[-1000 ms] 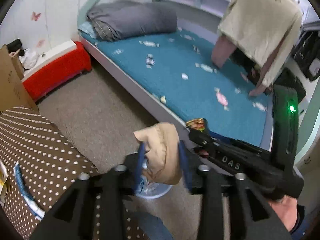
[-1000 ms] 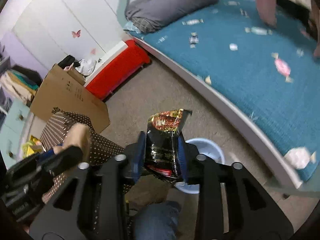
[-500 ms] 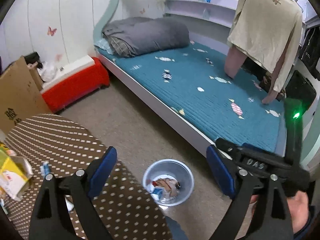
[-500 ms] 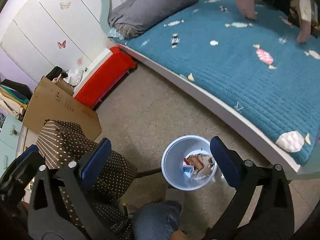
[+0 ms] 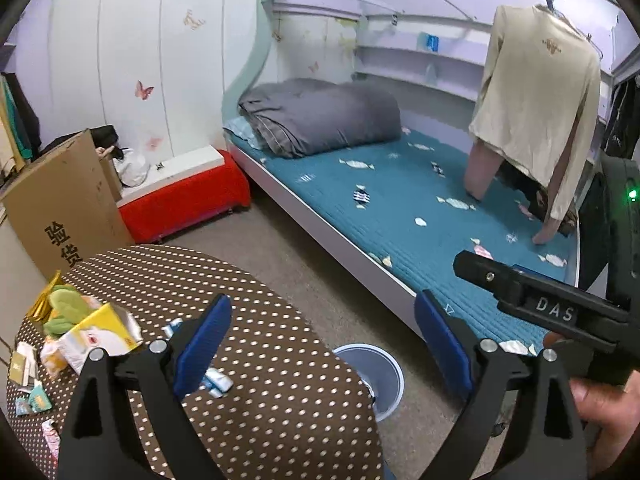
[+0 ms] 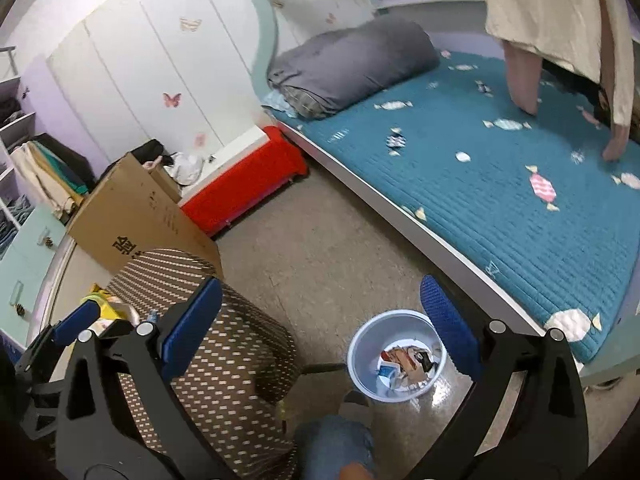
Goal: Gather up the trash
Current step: 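Move both open tools back over the table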
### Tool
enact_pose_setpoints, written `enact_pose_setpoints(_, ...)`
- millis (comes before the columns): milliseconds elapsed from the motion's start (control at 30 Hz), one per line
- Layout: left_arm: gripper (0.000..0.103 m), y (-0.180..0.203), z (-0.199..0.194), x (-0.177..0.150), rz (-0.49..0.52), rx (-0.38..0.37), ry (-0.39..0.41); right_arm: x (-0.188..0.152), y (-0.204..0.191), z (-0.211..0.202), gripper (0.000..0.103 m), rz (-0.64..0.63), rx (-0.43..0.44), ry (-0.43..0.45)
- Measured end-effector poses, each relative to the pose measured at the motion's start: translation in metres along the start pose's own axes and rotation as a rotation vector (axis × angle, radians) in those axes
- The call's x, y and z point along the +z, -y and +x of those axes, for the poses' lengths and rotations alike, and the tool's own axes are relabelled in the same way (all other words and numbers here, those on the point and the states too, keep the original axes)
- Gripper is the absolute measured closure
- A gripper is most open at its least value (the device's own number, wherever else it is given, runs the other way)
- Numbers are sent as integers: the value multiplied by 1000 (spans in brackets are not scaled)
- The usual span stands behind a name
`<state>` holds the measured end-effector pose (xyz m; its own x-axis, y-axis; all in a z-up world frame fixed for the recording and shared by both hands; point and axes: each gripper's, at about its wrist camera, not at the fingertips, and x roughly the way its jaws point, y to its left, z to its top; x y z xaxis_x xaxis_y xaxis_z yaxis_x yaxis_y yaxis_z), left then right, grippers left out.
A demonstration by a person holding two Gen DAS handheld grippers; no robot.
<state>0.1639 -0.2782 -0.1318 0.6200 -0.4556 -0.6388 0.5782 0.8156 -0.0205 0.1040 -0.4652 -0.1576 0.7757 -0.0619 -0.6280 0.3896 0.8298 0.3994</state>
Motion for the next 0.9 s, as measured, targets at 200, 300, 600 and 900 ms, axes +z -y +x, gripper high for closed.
enact_pose_setpoints(200,11,-27,-32,-7,-40,17,35,-1,-41,-18,6,-73,39,22)
enact_pose_setpoints(300,11,-43,-45,-13,-71,20,43,-5,-64,-24,6,-117,59,27)
enact_pose_setpoints(600,11,-98,-83,-39,-159,85,72,-31,-129,-30,6,-269,114,2)
enact_pose_setpoints(900,11,-161,-104,-83,-287,166,42,-58,-176,-14,6,-372,164,-59)
